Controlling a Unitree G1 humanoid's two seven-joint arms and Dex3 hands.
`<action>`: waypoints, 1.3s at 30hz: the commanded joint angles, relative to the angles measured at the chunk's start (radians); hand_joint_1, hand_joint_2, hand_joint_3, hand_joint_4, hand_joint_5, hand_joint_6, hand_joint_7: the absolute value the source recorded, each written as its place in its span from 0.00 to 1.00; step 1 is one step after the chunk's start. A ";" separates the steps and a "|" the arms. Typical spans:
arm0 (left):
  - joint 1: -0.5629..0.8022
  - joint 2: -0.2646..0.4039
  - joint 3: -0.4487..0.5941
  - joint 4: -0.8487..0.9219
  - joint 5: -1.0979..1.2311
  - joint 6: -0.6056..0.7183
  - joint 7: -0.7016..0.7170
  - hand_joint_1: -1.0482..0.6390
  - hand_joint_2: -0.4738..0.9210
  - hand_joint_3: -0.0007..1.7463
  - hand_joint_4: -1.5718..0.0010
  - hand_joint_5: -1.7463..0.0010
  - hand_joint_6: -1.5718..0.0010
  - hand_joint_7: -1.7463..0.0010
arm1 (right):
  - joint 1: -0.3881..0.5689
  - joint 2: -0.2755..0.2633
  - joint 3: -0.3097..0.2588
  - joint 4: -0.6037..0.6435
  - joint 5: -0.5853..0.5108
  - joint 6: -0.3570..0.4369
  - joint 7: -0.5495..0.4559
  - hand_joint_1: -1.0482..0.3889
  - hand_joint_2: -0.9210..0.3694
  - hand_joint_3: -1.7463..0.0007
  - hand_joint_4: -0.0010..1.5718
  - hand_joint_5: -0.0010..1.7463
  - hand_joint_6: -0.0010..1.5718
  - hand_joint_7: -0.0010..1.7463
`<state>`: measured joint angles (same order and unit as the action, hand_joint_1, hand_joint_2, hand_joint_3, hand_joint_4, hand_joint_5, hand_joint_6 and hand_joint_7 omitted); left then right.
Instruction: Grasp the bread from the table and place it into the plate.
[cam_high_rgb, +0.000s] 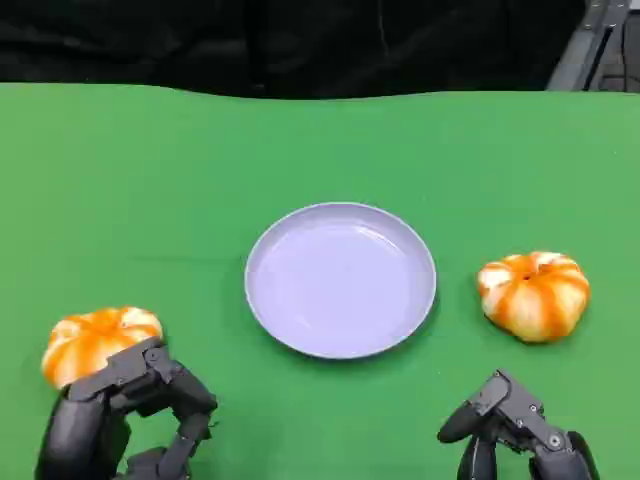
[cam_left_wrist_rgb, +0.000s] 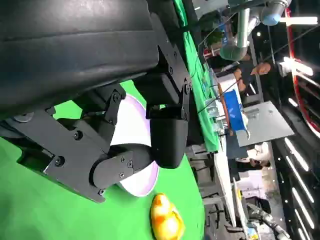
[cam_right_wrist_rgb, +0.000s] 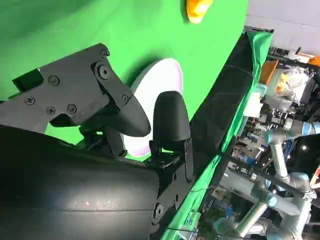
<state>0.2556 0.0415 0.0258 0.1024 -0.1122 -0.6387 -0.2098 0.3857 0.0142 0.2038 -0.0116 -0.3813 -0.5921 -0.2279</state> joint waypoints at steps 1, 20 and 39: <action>-0.004 0.008 0.009 0.004 -0.008 -0.012 -0.002 0.50 0.71 0.53 0.47 0.14 0.47 0.27 | 0.003 -0.008 -0.002 0.000 0.023 -0.007 0.004 0.55 0.22 0.17 0.48 1.00 0.28 1.00; -0.003 0.025 0.028 -0.011 0.039 0.006 0.023 0.50 0.86 0.29 0.43 0.56 0.35 0.75 | 0.008 -0.007 -0.001 -0.007 0.009 -0.012 -0.001 0.55 0.21 0.17 0.48 1.00 0.28 1.00; -0.055 0.220 0.028 -0.285 0.962 0.407 0.268 0.25 1.00 0.07 0.73 1.00 0.74 1.00 | 0.004 -0.006 0.000 -0.014 0.011 -0.002 0.003 0.56 0.20 0.16 0.47 1.00 0.28 1.00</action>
<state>0.2372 0.2170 0.0720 -0.1518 0.7574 -0.3036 0.0488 0.3859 0.0170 0.2081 -0.0167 -0.3769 -0.5919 -0.2235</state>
